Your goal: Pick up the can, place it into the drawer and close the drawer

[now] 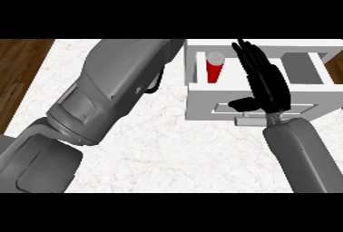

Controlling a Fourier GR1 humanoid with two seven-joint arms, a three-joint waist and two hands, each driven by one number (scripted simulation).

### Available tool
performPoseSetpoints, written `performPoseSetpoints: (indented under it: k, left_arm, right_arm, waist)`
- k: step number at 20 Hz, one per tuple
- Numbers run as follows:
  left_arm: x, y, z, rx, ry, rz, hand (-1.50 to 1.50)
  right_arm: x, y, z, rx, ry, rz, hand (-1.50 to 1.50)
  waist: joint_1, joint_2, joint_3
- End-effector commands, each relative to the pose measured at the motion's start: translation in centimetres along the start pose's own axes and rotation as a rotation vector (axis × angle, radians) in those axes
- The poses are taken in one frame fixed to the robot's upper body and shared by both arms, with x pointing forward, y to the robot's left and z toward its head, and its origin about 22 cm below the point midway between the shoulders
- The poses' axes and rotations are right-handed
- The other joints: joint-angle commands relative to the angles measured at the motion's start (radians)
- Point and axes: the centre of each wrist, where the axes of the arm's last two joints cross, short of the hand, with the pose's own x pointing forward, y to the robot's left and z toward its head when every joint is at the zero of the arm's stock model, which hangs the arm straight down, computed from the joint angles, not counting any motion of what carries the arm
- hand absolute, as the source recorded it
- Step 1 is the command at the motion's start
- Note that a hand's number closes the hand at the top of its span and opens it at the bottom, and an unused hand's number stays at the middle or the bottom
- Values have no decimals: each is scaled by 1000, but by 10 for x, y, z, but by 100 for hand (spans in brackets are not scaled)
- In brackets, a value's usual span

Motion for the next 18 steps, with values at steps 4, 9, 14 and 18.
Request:
performPoseSetpoints:
  k: [4, 9, 14, 18]
  left_arm:
    - [11, 19, -7, 16, 10, -15, -150]
    - [10, 60, -17, 17, -8, -6, -150]
    - [-6, 54, -10, 29, 15, -6, -150]
    - [4, 67, -11, 26, 17, -19, -150]
  right_arm:
    - [-23, 29, -33, -43, 37, 80, -150]
    - [-24, 49, -42, -136, 76, 125, -150]
    - [-14, 52, -70, -177, 70, 177, -150]
    - [-14, 45, -85, -224, 87, 169, -150]
  waist:
    - [23, -4, 0]
    - [50, -6, -1]
    - [60, 1, 0]
    - [72, 2, 0]
